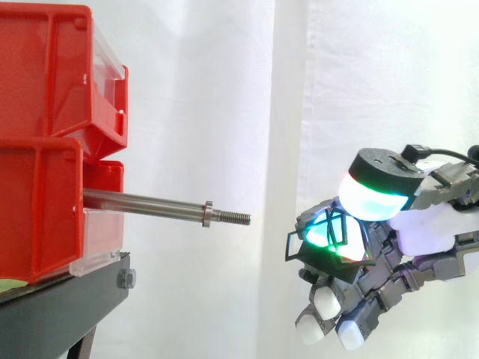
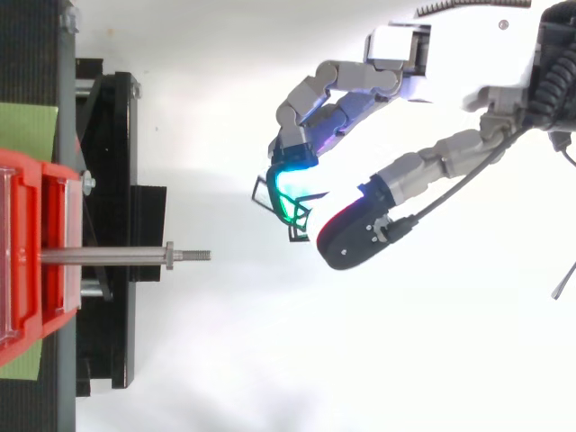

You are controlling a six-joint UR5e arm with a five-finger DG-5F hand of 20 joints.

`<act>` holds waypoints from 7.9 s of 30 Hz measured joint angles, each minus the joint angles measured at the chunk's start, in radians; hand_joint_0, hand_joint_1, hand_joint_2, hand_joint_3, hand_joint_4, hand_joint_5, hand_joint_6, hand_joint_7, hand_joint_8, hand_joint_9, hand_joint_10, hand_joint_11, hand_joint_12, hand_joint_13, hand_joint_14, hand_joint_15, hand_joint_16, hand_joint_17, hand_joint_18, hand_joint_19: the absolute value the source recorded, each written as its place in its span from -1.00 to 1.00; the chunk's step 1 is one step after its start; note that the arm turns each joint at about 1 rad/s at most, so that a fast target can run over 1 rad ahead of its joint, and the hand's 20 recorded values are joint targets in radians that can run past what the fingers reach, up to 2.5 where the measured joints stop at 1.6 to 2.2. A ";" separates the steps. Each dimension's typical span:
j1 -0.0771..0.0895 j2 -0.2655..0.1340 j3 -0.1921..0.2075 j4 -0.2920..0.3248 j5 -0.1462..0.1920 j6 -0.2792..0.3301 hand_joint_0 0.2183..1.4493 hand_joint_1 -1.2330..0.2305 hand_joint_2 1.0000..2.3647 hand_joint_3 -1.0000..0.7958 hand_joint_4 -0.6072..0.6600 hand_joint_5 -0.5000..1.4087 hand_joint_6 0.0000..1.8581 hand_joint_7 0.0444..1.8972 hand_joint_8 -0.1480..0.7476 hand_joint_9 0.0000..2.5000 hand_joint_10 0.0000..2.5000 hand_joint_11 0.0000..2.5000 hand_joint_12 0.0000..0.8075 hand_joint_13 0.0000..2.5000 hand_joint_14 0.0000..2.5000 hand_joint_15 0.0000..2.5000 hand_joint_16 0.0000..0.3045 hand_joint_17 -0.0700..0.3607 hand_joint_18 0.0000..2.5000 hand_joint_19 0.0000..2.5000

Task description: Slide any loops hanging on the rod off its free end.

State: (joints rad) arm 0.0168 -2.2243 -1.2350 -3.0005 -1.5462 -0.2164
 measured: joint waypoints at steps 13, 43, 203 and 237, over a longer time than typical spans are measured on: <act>0.001 0.000 0.000 0.002 0.000 0.000 -0.42 -0.41 -0.94 0.14 -0.18 -0.62 0.01 -0.07 0.00 -0.36 -0.99 -0.63 0.02 -0.57 -0.99 -0.83 -0.57 0.01 -0.52 -0.74; 0.001 0.000 0.000 0.008 0.005 0.004 -0.44 -0.15 -1.00 -0.44 0.01 -0.60 -0.02 0.08 -0.18 -0.32 -0.99 -0.62 -0.17 -0.58 -0.99 -0.83 -0.68 -0.16 -0.57 -0.73; 0.028 0.098 -0.072 0.100 0.045 0.060 -0.42 -0.42 -0.98 0.10 -0.09 -0.59 -0.01 0.10 -0.06 -0.29 -0.99 -0.61 -0.04 -0.54 -0.99 -0.80 -0.61 -0.06 -0.53 -0.75; 0.028 0.098 -0.072 0.100 0.045 0.059 -0.43 -0.37 -0.98 0.07 -0.04 -0.59 -0.01 0.05 -0.03 -0.27 -0.99 -0.59 -0.01 -0.53 -0.99 -0.80 -0.60 -0.04 -0.50 -0.75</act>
State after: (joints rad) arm 0.0445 -2.1268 -1.3072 -2.9007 -1.5009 -0.1573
